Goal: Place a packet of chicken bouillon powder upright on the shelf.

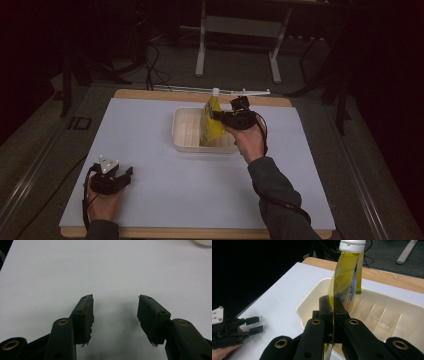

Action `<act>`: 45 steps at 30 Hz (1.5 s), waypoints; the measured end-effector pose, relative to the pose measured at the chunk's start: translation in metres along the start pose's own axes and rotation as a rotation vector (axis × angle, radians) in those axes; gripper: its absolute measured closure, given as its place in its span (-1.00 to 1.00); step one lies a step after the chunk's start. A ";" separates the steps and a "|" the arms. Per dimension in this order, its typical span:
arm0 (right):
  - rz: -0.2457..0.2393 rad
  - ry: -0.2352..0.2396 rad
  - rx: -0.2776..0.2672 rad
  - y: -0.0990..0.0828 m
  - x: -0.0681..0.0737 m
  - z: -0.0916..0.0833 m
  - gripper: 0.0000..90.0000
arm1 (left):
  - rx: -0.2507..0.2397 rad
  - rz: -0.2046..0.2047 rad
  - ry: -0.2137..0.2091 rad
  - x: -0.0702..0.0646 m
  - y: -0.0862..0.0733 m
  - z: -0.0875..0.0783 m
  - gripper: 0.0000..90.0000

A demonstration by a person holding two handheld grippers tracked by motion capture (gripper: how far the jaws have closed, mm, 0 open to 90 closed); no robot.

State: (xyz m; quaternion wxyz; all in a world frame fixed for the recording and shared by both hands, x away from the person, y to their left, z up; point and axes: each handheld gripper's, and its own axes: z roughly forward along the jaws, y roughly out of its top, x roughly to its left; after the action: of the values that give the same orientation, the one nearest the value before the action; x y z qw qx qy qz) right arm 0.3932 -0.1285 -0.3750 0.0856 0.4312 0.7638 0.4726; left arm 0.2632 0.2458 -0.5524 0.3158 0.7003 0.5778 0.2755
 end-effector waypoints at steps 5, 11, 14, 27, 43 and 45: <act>0.016 -0.009 0.006 0.003 0.001 0.003 0.99 | -0.001 0.000 -0.001 0.000 0.000 0.000 0.04; 0.041 -0.030 0.013 0.007 0.001 0.006 0.99 | -0.004 -0.001 0.000 0.000 0.000 0.000 0.04; 0.045 -0.040 0.017 0.009 0.001 0.009 0.99 | -0.004 -0.001 0.000 0.000 0.000 0.000 0.04; 0.099 -0.090 0.028 0.017 -0.003 0.025 0.99 | -0.002 0.000 0.000 0.000 0.000 0.000 0.04; 0.104 -0.141 0.081 0.021 0.002 0.055 0.99 | 0.000 -0.002 -0.003 0.000 0.000 0.000 0.04; 0.109 -0.140 0.080 0.021 0.001 0.057 0.99 | 0.000 -0.003 -0.002 0.000 0.000 0.000 0.04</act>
State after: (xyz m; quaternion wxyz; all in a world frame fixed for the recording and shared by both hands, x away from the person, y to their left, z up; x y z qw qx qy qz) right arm 0.4352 -0.0869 -0.3883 0.0955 0.5071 0.7497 0.4143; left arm 0.2634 0.2461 -0.5526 0.3165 0.6998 0.5786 0.2745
